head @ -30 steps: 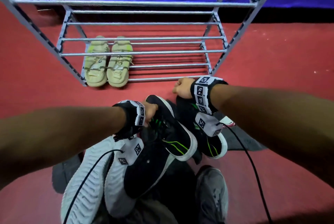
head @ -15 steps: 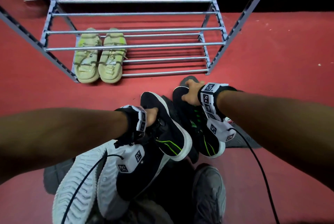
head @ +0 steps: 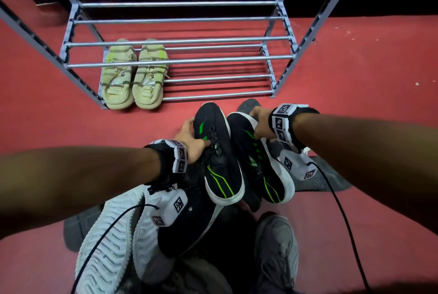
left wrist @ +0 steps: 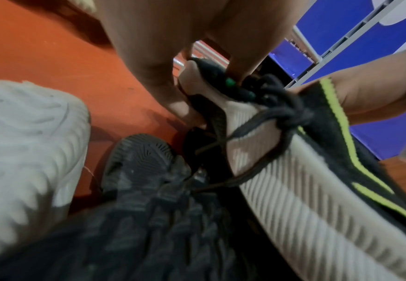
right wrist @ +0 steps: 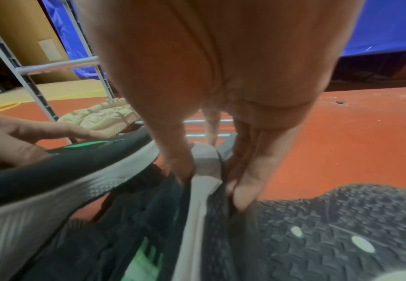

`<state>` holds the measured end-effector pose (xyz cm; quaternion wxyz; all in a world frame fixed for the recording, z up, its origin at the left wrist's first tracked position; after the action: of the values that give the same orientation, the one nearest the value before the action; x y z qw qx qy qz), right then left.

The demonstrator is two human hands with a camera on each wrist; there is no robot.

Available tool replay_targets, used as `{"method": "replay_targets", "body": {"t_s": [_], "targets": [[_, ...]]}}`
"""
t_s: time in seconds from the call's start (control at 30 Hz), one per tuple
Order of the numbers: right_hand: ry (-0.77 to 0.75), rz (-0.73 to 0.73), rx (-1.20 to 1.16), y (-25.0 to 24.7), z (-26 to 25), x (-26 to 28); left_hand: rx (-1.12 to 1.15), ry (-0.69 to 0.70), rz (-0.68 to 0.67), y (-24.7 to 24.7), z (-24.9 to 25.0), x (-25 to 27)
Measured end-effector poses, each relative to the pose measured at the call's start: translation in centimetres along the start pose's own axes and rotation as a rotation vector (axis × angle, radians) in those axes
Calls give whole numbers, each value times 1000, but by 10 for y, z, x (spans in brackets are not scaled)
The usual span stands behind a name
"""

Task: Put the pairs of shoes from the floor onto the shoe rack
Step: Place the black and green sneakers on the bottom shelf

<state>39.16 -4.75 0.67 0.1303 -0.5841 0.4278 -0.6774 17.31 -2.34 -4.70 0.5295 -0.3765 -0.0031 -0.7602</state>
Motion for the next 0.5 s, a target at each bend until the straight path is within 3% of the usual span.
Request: {"method": "replay_targets", "body": {"t_s": [0.27, 0.5], "targets": [[-95, 107, -145, -32, -20, 10, 122, 108, -15, -26, 17, -9], [-84, 211, -333, -43, -33, 10, 105, 97, 131, -72, 18, -17]]}}
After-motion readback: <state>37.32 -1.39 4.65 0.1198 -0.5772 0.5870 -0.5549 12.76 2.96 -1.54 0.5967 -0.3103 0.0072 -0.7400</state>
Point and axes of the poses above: each hand's wrist, its own x-axis away from the middle knuckle, its own y-axis out of the palm, z = x × y, the point moved 7 cm from there along -x, towards the middle knuckle, and after that the axes turned 1 degree about y, right-handed, at the moved point
